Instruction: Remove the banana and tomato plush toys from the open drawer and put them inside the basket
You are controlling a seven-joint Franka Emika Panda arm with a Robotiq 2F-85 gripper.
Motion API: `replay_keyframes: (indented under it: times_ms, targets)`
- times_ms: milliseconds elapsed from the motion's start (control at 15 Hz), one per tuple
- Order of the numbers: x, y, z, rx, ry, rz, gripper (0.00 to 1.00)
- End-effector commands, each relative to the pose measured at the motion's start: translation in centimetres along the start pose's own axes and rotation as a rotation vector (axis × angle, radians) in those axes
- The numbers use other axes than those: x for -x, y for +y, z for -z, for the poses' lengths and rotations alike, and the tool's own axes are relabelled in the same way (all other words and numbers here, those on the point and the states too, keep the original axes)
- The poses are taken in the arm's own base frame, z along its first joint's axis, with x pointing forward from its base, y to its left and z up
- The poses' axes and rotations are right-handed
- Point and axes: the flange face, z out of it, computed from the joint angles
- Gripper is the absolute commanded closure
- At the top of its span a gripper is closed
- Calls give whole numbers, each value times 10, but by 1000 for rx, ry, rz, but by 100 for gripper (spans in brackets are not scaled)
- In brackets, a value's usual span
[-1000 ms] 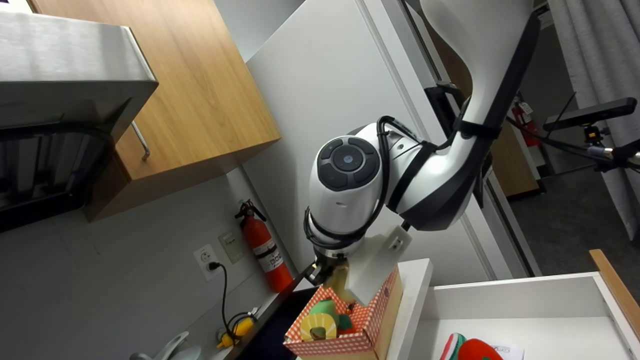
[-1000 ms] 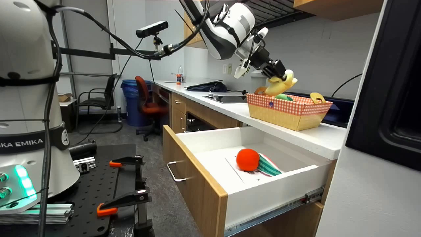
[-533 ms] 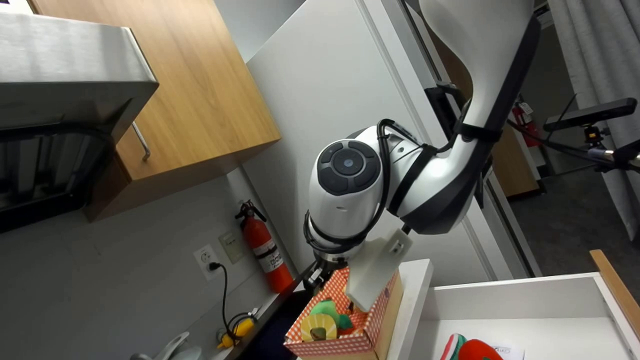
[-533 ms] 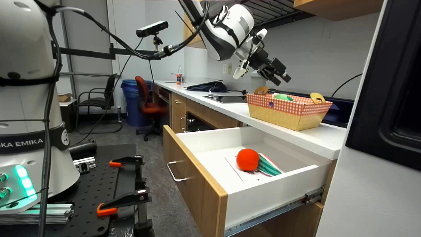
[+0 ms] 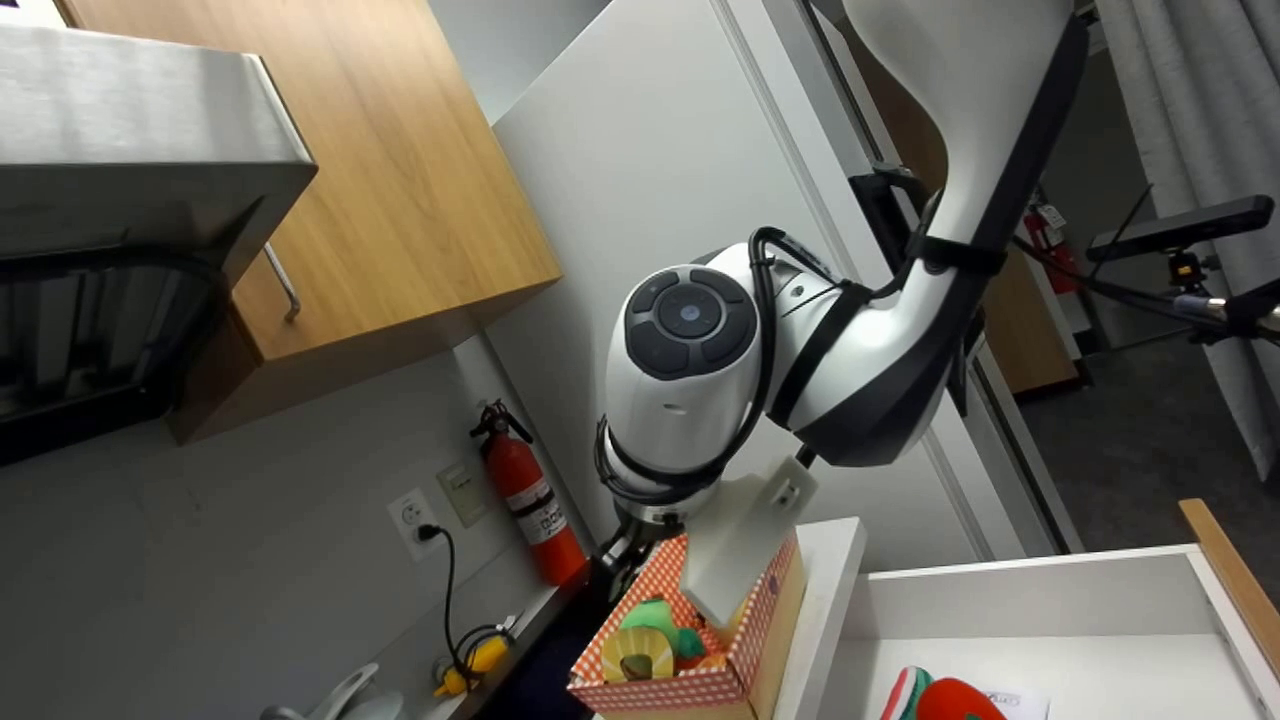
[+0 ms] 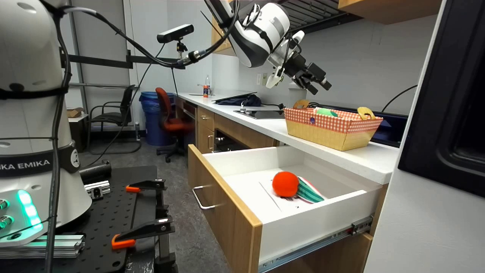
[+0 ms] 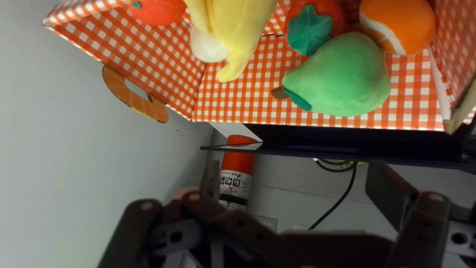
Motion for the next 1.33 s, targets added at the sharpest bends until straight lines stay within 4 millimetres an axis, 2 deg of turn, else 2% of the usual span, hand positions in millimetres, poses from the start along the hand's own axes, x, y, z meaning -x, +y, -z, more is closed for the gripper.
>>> replay_keyframes:
  times_ms: [0,267,467,867,1267]
  targets:
    - [-14,7,25,-11,19,-45,0]
    - [-27,19,49,4,5,-105,0]
    - [-29,30,65,21,-18,-150,0]
    - [-16,44,94,63,-118,-249,0]
    - [-3,62,105,83,-215,-369,0]
